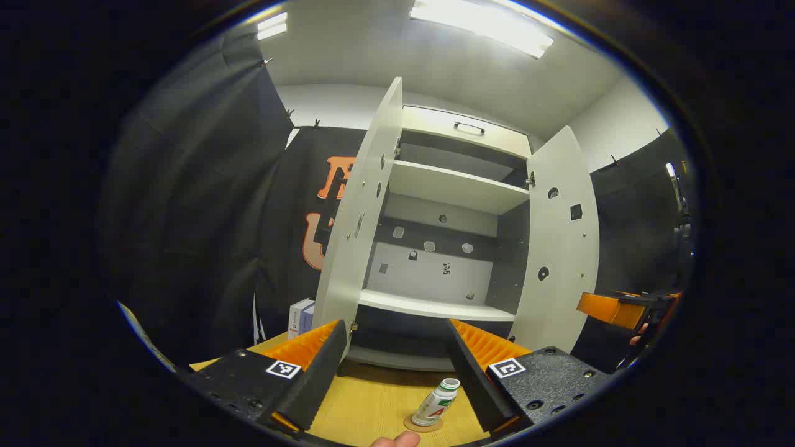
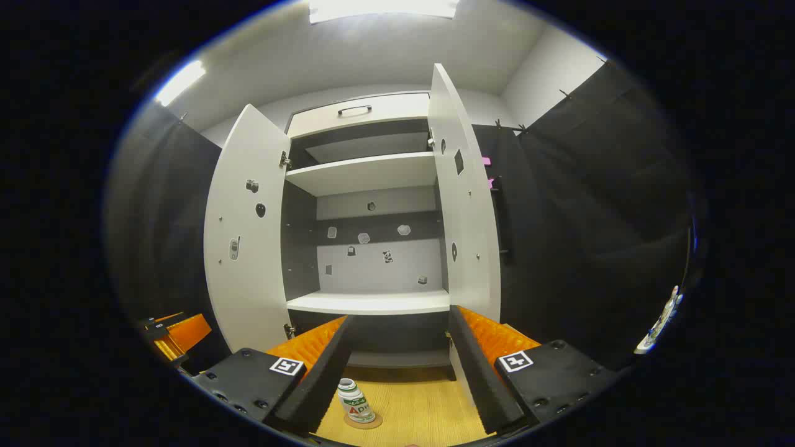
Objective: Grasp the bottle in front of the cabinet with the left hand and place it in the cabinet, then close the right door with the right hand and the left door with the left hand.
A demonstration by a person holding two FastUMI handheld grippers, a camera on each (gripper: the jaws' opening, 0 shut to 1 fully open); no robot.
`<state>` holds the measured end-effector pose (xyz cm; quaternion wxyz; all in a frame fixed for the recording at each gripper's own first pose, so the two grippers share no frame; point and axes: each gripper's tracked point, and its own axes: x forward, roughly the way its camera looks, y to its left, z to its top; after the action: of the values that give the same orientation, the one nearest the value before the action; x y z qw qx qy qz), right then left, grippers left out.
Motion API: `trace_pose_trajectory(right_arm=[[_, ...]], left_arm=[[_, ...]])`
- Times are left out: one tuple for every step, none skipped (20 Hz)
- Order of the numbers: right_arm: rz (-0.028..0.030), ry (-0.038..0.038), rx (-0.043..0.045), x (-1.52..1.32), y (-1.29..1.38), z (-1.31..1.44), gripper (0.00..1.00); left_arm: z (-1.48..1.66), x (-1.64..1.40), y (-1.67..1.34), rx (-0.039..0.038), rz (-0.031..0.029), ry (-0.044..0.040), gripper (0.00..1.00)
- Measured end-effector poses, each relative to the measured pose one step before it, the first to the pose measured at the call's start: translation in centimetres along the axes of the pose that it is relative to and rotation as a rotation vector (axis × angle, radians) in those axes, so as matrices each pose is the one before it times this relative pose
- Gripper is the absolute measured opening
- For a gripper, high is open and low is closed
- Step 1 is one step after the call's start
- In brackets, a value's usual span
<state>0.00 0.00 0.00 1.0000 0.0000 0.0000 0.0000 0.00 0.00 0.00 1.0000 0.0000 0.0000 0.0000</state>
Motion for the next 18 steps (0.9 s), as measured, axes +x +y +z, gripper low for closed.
trace_pose_trajectory(right_arm=[[-0.00085, -0.00183, -0.00222, 0.088, -0.013, 0.014, 0.98], [-0.00031, -0.00059, -0.00153, 0.053, -0.004, -0.035, 0.98], [0.00013, 0.00039, -0.0001, 0.063, -0.026, -0.062, 0.98], [0.00033, 0.00158, 0.00156, 0.077, 0.062, -0.044, 0.98], [0.00057, 0.00221, 0.00382, 0.154, -0.003, -0.051, 0.98], [0.00014, 0.00262, 0.00311, 0.067, 0.007, -0.129, 0.98], [0.00037, 0.00289, 0.0023, 0.104, -0.009, -0.141, 0.98], [0.00001, 0.00318, 0.00127, -0.072, -0.037, -0.085, 0.98], [-0.00127, 0.00091, -0.00013, 0.078, -0.047, -0.036, 0.98], [-0.00272, -0.0001, -0.00041, 0.05, -0.122, -0.023, 0.98], [-0.00278, 0.00056, -0.00094, 0.074, -0.096, -0.012, 0.98], [-0.00233, 0.00124, -0.00051, 0.054, -0.11, -0.096, 0.98], [-0.00204, 0.00144, 0.00091, 0.045, -0.057, -0.028, 0.98], [-0.00091, 0.00189, 0.0021, 0.053, -0.052, -0.107, 0.98], [-0.00002, 0.00244, 0.00237, -0.008, -0.035, -0.025, 0.98], [0.00015, 0.00121, 0.00168, 0.019, 0.029, -0.077, 0.98], [-0.00057, 0.00071, 0.00107, 0.068, -0.035, 0.009, 0.98], [-0.00037, 0.00054, 0.00003, 0.062, -0.002, -0.005, 0.98]], left_arm=[[0.083, 0.01, 0.04, 0.00248, 0.00304, -0.00132, 0.94], [-0.054, 0.049, -0.024, 0.00145, 0.00307, -0.00085, 0.94], [-0.028, 0.067, 0.046, 0.00114, 0.00286, 0.00011, 0.95], [-0.101, 0.03, 0.053, 0.00048, 0.00239, 0.00088, 0.95], [-0.084, 0.04, 0.018, -0.00068, 0.0006, 0.00145, 0.95], [0.024, 0.016, -0.016, -0.00034, 0.00058, 0.00076, 0.95], [-0.042, 0.025, -0.017, 0.0008, 0.00035, 0.0004, 0.95], [-0.061, -0.026, 0.006, 0.00152, 0.00025, -0.00033, 0.95], [0.029, 0.005, -0.028, 0.00148, 0.00057, -0.00062, 0.95], [-0.039, 0.041, -0.021, 0.00058, -0.00087, -0.00039, 0.95], [0.01, 0.037, 0.058, 0.00017, 0.00039, 0.00077, 0.95], [-0.065, 0.04, 0.019, -0.00039, 0.00029, 0.00106, 0.94], [0.006, 0.054, 0.008, -0.00052, -0.00056, 0.00075, 0.95], [-0.066, 0.003, 0.007, 0.00039, 0.00021, 0.00035, 0.95], [-0.019, 0.039, 0.001, 0.00075, 0.00069, -0.00049, 0.95], [0.031, 0.017, -0.015, 0.00109, -0.00046, -0.0007, 0.95], [0.022, -0.011, 0.039, 0.00156, 0.00054, -0.00011, 0.95], [-0.023, 0.055, 0.004, 0.00114, -0.00015, 0.00003, 0.95]])
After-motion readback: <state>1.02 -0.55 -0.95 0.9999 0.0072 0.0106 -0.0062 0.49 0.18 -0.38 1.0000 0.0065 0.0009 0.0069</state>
